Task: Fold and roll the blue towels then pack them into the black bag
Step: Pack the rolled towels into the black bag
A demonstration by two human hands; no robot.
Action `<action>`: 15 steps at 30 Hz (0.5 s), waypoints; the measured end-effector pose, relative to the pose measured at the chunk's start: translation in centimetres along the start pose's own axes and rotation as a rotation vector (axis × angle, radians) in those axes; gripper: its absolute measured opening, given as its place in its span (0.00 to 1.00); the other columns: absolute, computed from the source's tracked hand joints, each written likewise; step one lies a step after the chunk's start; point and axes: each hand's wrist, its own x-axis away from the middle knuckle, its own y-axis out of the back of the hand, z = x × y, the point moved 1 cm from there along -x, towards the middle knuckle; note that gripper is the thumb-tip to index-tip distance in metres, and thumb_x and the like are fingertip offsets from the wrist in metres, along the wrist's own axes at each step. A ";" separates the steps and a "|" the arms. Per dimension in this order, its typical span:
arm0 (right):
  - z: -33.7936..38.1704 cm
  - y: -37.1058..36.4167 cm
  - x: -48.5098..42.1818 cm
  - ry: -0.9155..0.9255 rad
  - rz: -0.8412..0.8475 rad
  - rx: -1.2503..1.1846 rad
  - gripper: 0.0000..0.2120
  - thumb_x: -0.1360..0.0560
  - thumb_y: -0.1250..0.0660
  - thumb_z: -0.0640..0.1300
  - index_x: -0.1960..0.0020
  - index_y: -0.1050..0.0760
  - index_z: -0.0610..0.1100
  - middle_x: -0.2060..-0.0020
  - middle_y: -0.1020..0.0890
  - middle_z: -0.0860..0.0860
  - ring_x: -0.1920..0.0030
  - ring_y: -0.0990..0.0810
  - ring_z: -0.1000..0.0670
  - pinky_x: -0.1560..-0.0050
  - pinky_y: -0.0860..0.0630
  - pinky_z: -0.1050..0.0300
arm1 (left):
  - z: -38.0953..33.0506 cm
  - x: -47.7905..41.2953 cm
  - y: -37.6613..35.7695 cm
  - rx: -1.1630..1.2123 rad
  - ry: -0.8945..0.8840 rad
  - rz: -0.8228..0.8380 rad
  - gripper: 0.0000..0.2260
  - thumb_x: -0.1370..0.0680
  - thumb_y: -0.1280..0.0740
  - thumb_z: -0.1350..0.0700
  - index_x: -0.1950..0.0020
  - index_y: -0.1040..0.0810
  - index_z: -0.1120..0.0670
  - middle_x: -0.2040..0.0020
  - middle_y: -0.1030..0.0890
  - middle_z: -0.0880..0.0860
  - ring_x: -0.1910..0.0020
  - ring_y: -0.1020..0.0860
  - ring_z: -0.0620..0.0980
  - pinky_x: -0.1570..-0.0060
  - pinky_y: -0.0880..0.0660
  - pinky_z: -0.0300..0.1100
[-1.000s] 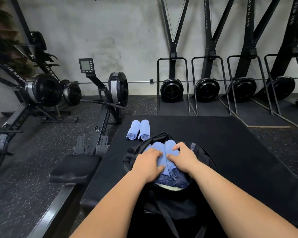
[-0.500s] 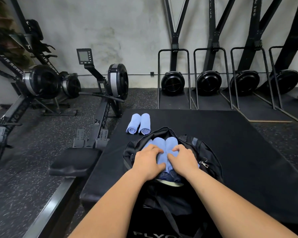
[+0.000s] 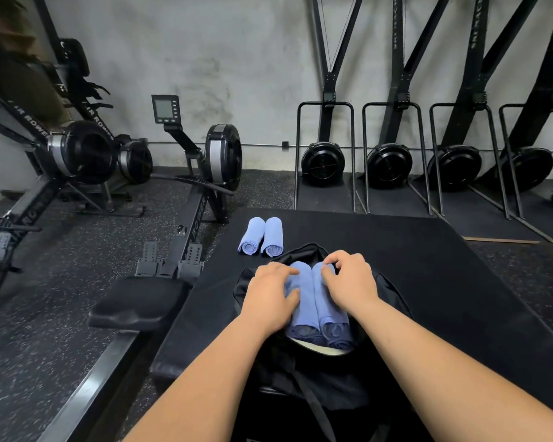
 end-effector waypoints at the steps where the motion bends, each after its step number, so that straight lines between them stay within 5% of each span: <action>1: 0.4 0.2 -0.5 0.010 0.006 -0.004 0.07 0.23 0.33 0.50 0.46 0.22 0.58 0.45 0.24 0.49 0.42 0.24 0.43 0.46 0.26 0.50 | 0.2 -0.2 0.3 -0.001 0.010 -0.029 0.18 0.21 0.30 0.51 0.31 0.22 0.46 0.35 0.24 0.45 0.34 0.30 0.50 0.33 0.31 0.45; 15: 6.7 -3.7 -9.4 0.174 0.124 0.216 0.15 0.21 0.34 0.50 0.35 0.24 0.55 0.40 0.22 0.48 0.37 0.28 0.43 0.46 0.25 0.48 | 7.4 -3.1 2.8 -0.003 0.190 -0.095 0.18 0.17 0.33 0.50 0.27 0.25 0.48 0.30 0.26 0.50 0.32 0.32 0.53 0.31 0.33 0.45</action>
